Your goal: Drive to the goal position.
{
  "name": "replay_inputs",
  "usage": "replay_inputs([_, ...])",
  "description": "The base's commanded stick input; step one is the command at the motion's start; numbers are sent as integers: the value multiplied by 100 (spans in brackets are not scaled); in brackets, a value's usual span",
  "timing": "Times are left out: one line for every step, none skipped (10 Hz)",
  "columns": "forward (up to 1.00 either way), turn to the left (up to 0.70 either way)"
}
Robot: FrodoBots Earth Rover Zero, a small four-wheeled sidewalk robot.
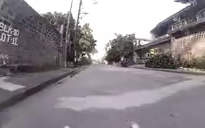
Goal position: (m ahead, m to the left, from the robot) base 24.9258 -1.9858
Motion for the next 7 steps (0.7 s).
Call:
replay_inputs([100,0])
replay_inputs([100,0])
replay_inputs([100,0])
replay_inputs([100,0])
replay_inputs([100,0])
replay_inputs([100,0])
replay_inputs([100,0])
